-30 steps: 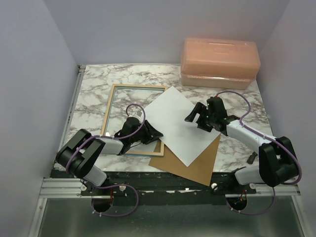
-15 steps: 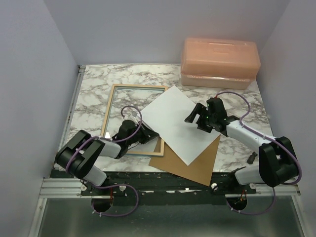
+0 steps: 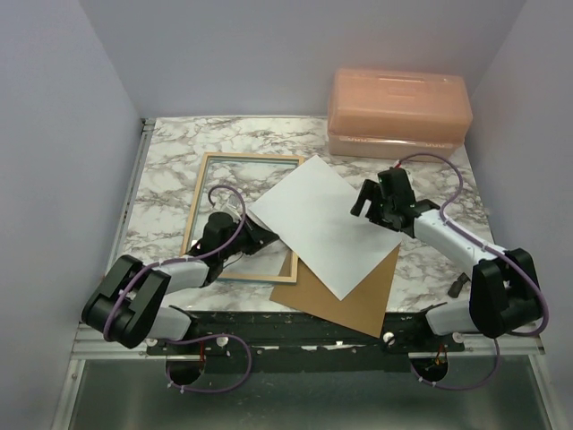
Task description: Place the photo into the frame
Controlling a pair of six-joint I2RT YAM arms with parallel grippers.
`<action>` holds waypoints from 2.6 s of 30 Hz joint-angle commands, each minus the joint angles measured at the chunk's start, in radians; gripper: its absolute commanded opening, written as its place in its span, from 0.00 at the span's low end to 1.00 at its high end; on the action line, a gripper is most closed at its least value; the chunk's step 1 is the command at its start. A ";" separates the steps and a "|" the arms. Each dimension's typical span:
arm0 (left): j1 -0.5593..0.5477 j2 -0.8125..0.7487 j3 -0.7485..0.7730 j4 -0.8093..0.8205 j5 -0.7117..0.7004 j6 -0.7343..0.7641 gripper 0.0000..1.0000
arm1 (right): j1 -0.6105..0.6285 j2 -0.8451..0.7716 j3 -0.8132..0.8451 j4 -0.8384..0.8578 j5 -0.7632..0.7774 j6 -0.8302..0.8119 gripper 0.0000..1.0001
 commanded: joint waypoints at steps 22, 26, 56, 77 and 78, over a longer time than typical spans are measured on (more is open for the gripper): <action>0.005 0.232 0.068 0.183 0.096 -0.055 0.68 | -0.228 0.291 0.070 -0.009 -0.371 -0.129 0.94; 0.005 0.269 0.076 0.224 0.099 -0.081 0.64 | -0.228 0.266 -0.009 0.027 -0.515 -0.099 0.91; 0.001 -0.225 0.217 -0.556 -0.104 0.197 0.00 | -0.226 0.061 -0.133 0.019 -0.603 -0.079 0.92; 0.003 -0.795 0.780 -1.239 -0.260 0.448 0.00 | 0.118 0.268 0.234 -0.073 -0.354 -0.052 0.93; 0.003 -0.805 0.807 -1.247 -0.265 0.453 0.00 | 0.138 0.302 0.262 -0.068 -0.347 -0.045 0.92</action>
